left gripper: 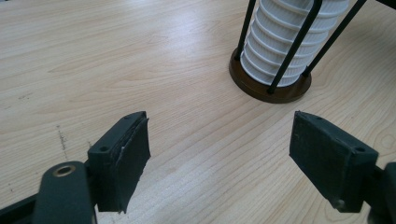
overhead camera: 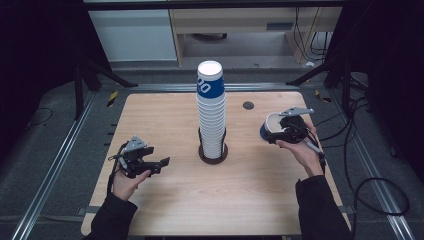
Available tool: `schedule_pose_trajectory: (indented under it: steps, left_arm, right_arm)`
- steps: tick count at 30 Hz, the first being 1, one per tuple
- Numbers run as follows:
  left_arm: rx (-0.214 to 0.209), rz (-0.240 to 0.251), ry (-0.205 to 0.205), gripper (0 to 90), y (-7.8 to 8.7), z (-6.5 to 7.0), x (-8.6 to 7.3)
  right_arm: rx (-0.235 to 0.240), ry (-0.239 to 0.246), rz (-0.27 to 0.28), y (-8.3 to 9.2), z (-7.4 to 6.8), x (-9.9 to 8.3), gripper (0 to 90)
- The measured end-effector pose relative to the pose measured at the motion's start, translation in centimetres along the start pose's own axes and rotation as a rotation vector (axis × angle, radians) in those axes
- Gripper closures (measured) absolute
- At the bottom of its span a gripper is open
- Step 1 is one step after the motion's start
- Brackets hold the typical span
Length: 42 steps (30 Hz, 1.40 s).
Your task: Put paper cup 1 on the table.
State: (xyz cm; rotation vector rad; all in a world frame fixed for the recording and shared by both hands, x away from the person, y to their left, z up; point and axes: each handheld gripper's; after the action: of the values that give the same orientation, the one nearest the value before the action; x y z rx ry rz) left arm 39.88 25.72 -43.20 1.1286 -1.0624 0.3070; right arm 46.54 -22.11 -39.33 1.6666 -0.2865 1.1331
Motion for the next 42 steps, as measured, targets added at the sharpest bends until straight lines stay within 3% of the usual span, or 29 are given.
schedule_pose_trajectory:
  steps: [8,19,27,36,42]
  left_arm:
    - [0.006,-0.007,-0.003,19.9,0.0,-0.1,0.0]
    - [0.011,-0.012,-0.004,20.0,0.0,-0.1,0.0]
    - [0.012,-0.019,-0.007,20.4,-0.1,-0.2,-0.1]
    - [0.009,-0.023,-0.016,20.5,-0.2,0.0,-0.1]
    - [0.007,-0.025,-0.015,20.4,-0.2,0.0,-0.1]
  right_arm:
    - [-0.03,-0.022,-0.077,-1.0,1.7,0.0,15.7]
    - [-0.057,-0.037,-0.207,-2.9,2.9,-1.2,15.7]
    - [-0.051,-0.044,-0.254,-4.0,3.2,-1.9,15.4]
    - [-0.042,-0.017,-0.304,-5.0,3.1,-2.3,14.9]
    - [-0.041,-0.01,-0.301,-5.1,3.0,-2.4,13.7]
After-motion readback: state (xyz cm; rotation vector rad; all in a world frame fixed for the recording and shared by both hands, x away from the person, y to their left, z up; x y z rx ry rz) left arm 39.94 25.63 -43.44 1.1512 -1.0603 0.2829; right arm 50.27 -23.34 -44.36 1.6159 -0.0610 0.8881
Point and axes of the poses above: each handheld gripper's, and its own axes: y roughly backward along the jaws, x roughly out of its top, z roughly to its right, and after that the axes turned 6 degrees about x, right-handed
